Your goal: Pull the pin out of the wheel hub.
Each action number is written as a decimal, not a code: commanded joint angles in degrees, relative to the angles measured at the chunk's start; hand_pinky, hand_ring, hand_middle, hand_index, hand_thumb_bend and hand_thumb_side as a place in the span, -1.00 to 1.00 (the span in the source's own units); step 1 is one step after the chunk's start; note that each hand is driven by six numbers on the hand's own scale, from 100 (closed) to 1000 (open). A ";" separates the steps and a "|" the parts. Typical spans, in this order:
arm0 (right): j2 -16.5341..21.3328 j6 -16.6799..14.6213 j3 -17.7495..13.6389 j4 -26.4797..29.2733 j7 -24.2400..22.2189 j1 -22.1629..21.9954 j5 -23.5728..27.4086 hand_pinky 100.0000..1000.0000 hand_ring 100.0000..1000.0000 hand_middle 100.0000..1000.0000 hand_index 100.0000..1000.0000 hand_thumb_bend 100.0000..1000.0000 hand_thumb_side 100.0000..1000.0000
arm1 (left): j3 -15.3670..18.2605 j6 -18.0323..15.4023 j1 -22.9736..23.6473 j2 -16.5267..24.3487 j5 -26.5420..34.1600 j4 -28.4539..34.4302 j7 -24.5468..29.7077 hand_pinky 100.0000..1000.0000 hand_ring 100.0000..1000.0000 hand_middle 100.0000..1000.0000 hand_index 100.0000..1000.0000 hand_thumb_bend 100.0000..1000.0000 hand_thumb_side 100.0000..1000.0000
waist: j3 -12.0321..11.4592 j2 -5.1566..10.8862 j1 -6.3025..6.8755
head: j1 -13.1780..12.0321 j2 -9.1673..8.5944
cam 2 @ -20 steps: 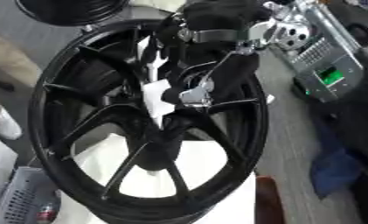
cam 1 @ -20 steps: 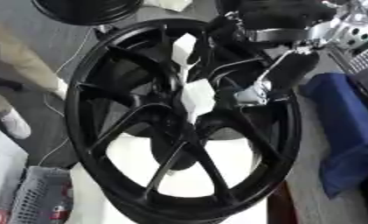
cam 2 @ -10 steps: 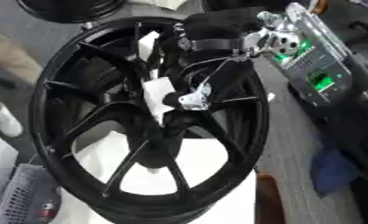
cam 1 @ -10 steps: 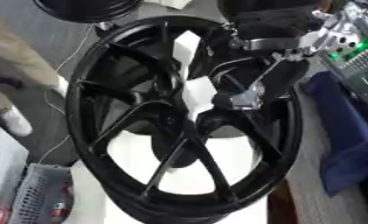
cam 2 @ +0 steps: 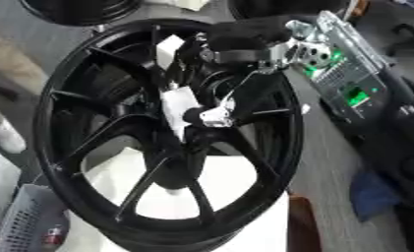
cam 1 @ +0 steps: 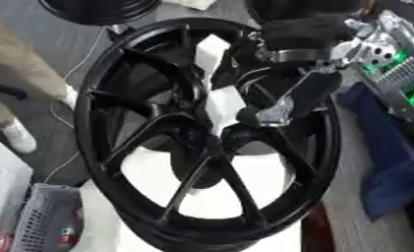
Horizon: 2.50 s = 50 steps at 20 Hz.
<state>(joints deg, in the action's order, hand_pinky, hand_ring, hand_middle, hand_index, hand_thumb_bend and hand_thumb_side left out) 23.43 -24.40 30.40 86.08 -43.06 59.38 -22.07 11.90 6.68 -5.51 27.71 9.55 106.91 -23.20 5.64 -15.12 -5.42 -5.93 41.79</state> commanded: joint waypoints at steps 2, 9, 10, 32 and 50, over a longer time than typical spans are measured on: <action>0.37 -9.01 -0.67 -0.32 -8.57 0.62 -0.80 0.49 0.39 0.38 0.68 -0.61 0.38 | 0.56 -0.10 -0.53 1.51 -0.04 0.63 0.15 0.26 0.37 -0.01 0.33 -0.04 -0.03 | -0.18 0.62 0.37 | 0.29 0.00; 0.15 -9.55 -0.58 -0.92 -8.72 0.27 -1.57 0.48 0.37 0.35 0.66 -0.59 0.35 | 0.54 -0.07 -0.64 1.50 0.04 0.65 0.27 0.26 0.37 -0.01 0.33 -0.04 -0.02 | -0.52 0.21 0.41 | 0.57 -0.12; 0.12 -9.56 -0.60 -0.98 -8.60 0.23 -1.68 0.48 0.36 0.35 0.66 -0.59 0.34 | 0.52 -0.07 -0.66 1.48 0.04 0.66 0.31 0.26 0.37 -0.01 0.33 -0.04 -0.02 | -0.57 0.17 0.42 | 0.62 -0.17; 0.46 -7.13 -1.11 -1.28 -4.04 -0.92 1.17 0.40 0.17 -0.10 0.28 -0.80 -0.15 | 0.42 0.07 -1.01 1.36 0.11 0.79 0.69 0.26 0.38 -0.01 0.33 -0.07 -0.01 | -1.44 -0.54 0.72 | 1.41 -0.74; 4.96 12.46 -9.01 3.49 -7.65 0.06 24.20 0.42 0.04 -0.33 0.10 -1.00 -0.05 | 0.73 0.29 -0.95 1.18 0.21 0.55 0.97 0.27 0.38 0.00 0.33 -0.07 -0.01 | -1.04 0.50 1.49 | 2.71 -1.48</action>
<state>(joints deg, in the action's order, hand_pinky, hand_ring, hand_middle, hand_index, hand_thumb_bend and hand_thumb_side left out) 26.22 -13.54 23.08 88.41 -49.88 58.13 -0.43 11.91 7.00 -6.02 27.70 9.64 106.91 -22.38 4.55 -16.06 -4.33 -3.47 41.16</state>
